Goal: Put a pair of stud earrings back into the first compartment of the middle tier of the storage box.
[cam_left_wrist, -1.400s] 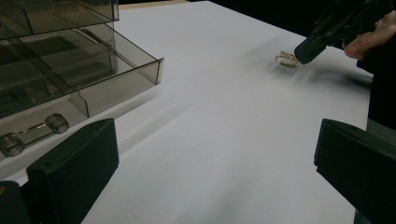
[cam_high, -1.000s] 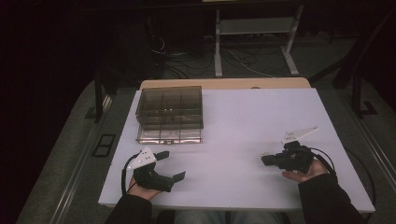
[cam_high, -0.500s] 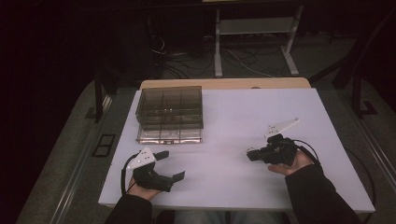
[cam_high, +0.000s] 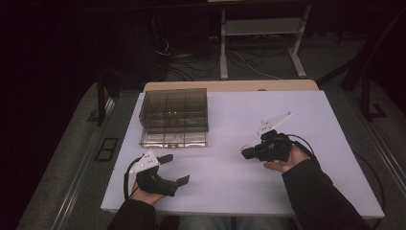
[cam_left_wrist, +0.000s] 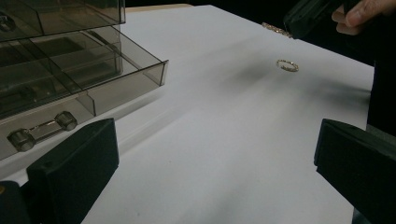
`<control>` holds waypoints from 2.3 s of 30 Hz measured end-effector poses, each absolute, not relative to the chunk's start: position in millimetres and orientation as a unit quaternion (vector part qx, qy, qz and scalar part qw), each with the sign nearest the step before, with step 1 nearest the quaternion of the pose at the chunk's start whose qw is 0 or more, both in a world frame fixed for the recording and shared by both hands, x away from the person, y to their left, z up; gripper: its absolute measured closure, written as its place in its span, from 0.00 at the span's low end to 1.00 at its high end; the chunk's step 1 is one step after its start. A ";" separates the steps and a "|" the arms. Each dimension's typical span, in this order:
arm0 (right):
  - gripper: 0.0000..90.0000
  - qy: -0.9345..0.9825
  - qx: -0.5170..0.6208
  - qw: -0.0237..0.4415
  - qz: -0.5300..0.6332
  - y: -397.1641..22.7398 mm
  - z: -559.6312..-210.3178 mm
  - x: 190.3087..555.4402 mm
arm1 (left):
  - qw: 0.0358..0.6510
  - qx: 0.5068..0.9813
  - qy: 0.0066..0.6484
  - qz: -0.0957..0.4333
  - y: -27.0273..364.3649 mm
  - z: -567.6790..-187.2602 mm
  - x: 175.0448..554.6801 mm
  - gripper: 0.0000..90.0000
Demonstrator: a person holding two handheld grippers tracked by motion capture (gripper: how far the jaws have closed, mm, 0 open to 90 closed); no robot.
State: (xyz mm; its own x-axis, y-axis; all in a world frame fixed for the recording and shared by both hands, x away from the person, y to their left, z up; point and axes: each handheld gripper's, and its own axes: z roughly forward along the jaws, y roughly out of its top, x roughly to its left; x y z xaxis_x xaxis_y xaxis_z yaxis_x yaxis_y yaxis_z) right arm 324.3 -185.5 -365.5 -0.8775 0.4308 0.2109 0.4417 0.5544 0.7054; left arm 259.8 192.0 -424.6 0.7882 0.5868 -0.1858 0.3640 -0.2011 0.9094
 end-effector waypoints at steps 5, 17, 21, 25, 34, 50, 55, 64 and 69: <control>0.95 -0.883 -0.236 0.008 -0.405 -174.6 -357.3 329.6 | 0.551 0.769 0.308 0.102 191.6 -424.7 260.4 0.00; 0.94 -0.886 -0.213 0.009 -0.412 -150.5 -339.2 340.6 | 0.552 0.769 0.308 0.101 191.6 -424.9 260.6 0.00; 0.95 -0.888 -0.204 0.009 -0.412 -142.8 -334.6 345.1 | 0.553 0.768 0.308 0.100 192.2 -424.9 260.9 0.00; 0.94 -0.889 -0.193 0.008 -0.415 -135.6 -330.9 348.3 | 0.554 0.766 0.310 0.100 192.6 -424.9 261.2 0.00; 0.94 -0.892 -0.180 0.012 -0.414 -118.4 -324.9 350.7 | 0.552 0.768 0.309 0.099 193.0 -425.8 262.3 0.00; 0.94 -0.896 -0.153 0.008 -0.417 -91.4 -313.3 361.0 | 0.552 0.769 0.307 0.095 192.1 -426.1 261.4 0.00; 0.94 -0.895 -0.149 0.015 -0.421 -79.2 -311.7 365.0 | 0.551 0.770 0.306 0.095 192.6 -426.1 261.3 0.00; 0.94 -0.897 -0.141 0.020 -0.419 -59.4 -312.4 373.8 | 0.553 0.768 0.309 0.095 194.0 -426.4 261.7 0.00; 0.94 -0.898 -0.137 0.022 -0.418 -49.0 -312.4 380.4 | 0.553 0.767 0.310 0.093 194.1 -426.5 261.5 0.00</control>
